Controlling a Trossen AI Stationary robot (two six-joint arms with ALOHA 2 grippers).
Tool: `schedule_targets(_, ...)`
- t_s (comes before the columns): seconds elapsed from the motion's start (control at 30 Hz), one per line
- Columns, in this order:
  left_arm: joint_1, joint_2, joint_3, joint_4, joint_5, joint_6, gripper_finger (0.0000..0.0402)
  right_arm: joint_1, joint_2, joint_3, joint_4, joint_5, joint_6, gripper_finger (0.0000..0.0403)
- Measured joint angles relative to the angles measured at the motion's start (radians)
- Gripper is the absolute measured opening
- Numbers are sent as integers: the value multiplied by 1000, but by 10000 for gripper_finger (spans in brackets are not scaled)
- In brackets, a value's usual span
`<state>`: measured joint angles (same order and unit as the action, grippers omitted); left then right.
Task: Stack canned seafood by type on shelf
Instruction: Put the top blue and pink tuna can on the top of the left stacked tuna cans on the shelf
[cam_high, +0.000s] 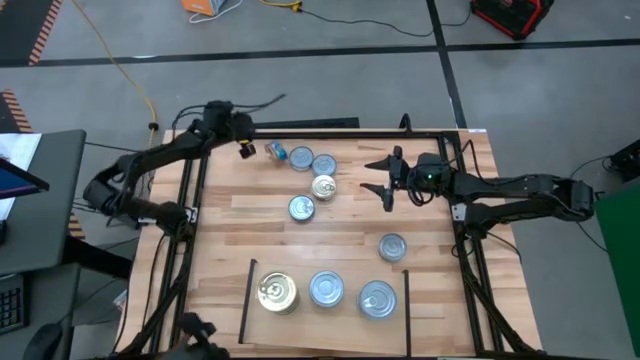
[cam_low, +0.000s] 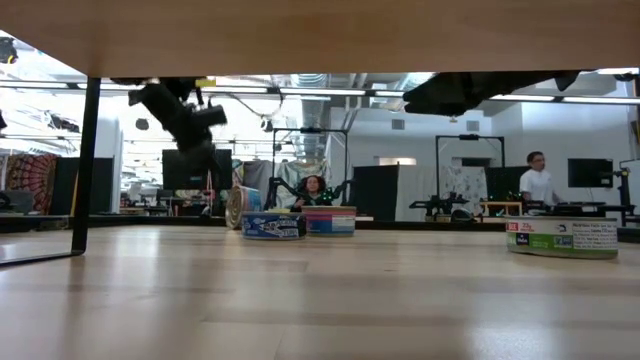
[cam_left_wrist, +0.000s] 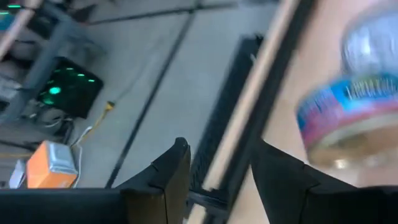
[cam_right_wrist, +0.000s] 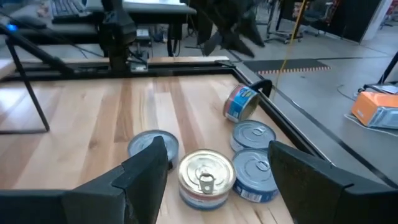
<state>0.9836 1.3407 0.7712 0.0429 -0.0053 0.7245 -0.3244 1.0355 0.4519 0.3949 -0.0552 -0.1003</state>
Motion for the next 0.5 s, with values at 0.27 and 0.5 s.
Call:
schedule_targets(0.27,-34,-263,0,47,-20,-312,157,1,162,35,149,0,71,302)
schedule_targets(0.5,-252,-447,0,-16,-101,-348,157,3,467,236,150,0,101,302)
